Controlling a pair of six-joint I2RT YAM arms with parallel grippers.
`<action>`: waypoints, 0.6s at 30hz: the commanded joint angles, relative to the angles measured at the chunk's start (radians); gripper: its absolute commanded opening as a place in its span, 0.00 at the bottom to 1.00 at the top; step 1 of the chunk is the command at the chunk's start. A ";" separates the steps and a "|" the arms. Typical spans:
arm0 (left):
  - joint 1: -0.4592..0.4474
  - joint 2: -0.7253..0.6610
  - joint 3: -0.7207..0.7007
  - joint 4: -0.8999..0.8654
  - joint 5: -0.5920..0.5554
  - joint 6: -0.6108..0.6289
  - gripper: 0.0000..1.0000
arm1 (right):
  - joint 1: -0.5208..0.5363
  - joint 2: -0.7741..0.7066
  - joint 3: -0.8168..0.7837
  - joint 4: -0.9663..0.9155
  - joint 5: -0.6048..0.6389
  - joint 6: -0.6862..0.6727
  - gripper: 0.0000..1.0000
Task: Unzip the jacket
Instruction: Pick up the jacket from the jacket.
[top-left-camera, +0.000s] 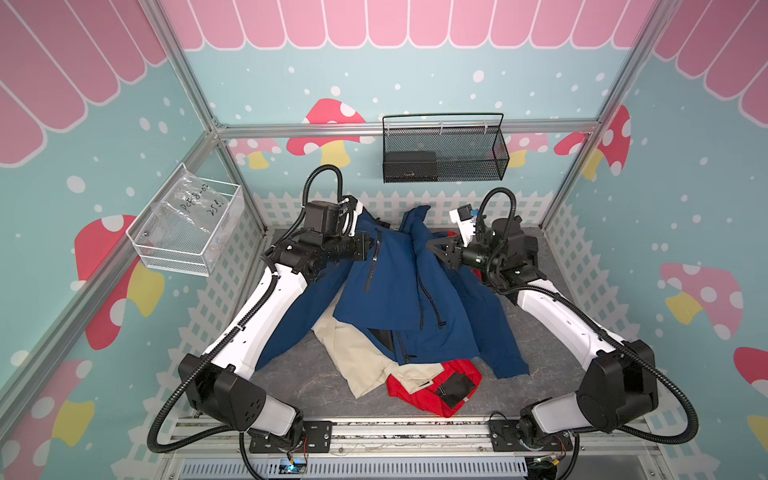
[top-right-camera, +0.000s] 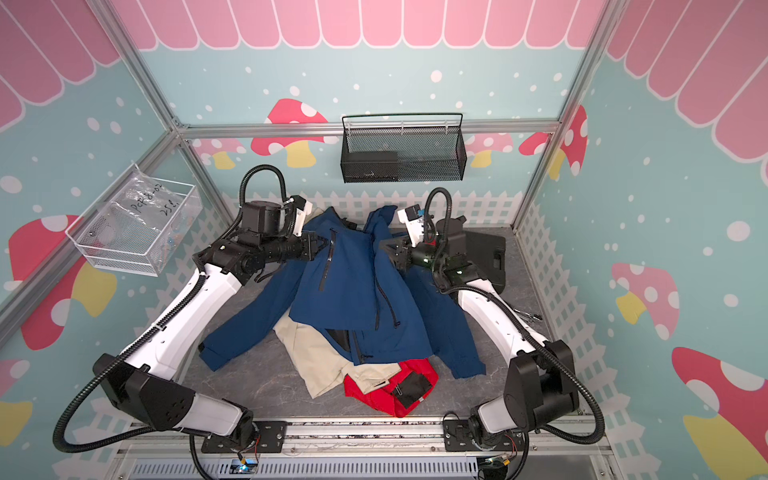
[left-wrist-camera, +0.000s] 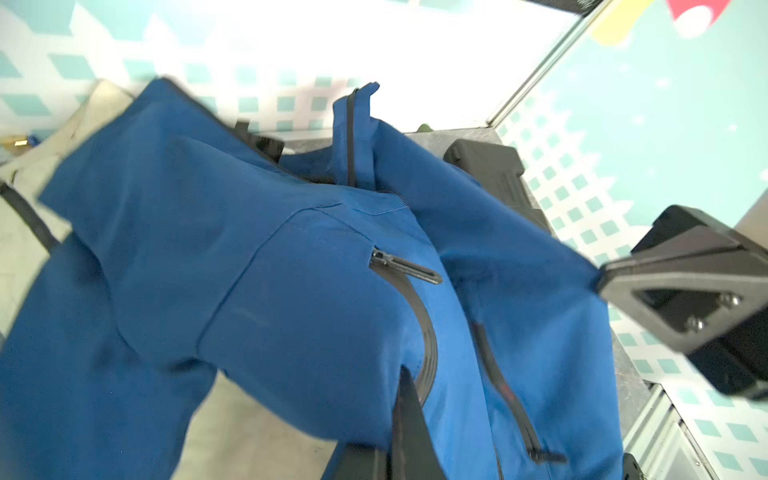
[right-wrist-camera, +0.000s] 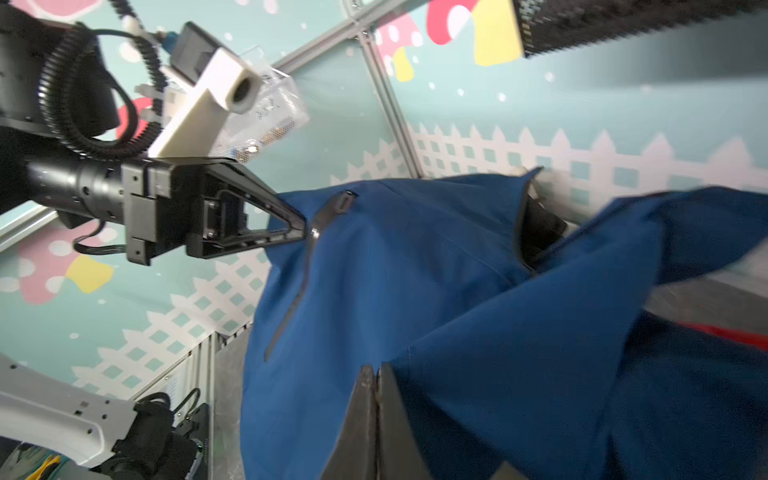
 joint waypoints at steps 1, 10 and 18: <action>0.005 -0.017 0.014 -0.028 -0.024 -0.007 0.00 | 0.088 0.058 0.091 0.116 0.029 0.076 0.00; 0.100 -0.042 -0.148 0.026 0.045 -0.053 0.00 | 0.260 0.340 0.265 0.135 0.091 0.113 0.00; 0.116 0.003 -0.251 0.138 0.130 -0.091 0.34 | 0.213 0.306 0.194 0.089 0.129 0.096 0.44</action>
